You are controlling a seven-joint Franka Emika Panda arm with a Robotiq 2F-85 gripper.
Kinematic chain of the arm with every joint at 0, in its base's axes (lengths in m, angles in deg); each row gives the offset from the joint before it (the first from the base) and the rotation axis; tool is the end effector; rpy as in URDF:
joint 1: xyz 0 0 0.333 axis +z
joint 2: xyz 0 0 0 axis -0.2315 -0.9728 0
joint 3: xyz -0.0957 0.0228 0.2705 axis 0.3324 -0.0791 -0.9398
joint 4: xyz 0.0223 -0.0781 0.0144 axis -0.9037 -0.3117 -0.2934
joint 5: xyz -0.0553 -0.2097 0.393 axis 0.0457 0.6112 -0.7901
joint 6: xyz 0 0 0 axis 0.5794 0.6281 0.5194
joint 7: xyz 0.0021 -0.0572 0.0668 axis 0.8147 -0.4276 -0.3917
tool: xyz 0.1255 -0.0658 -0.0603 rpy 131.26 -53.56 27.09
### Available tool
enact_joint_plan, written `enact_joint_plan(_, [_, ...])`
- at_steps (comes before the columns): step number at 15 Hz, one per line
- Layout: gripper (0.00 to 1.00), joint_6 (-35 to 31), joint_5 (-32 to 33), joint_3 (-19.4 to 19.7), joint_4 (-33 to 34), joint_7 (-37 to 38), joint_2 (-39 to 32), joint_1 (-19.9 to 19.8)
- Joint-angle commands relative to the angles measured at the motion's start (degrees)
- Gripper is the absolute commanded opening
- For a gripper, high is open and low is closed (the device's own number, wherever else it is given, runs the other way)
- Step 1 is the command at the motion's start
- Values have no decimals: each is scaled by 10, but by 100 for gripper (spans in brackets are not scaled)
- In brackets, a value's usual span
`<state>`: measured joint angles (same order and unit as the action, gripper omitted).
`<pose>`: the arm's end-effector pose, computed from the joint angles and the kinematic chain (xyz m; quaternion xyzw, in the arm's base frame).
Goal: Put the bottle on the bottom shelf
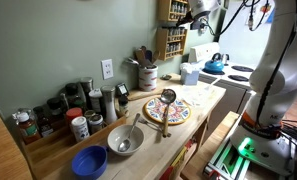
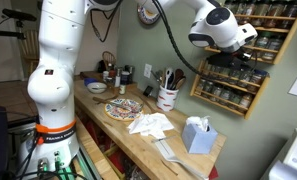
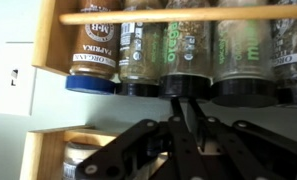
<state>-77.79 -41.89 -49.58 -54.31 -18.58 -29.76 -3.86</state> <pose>0.6482 -0.3619 0.4962 0.8377 -0.0268 0.5403 0.0748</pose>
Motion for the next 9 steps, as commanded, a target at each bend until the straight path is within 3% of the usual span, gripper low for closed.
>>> enact_joint_plan(1, [47,13,25,8,-41,27,19,0])
enact_joint_plan(7, [93,34,100,23,-72,101,42,1])
enact_joint_plan(9, [100,39,129,28,-82,128,49,1])
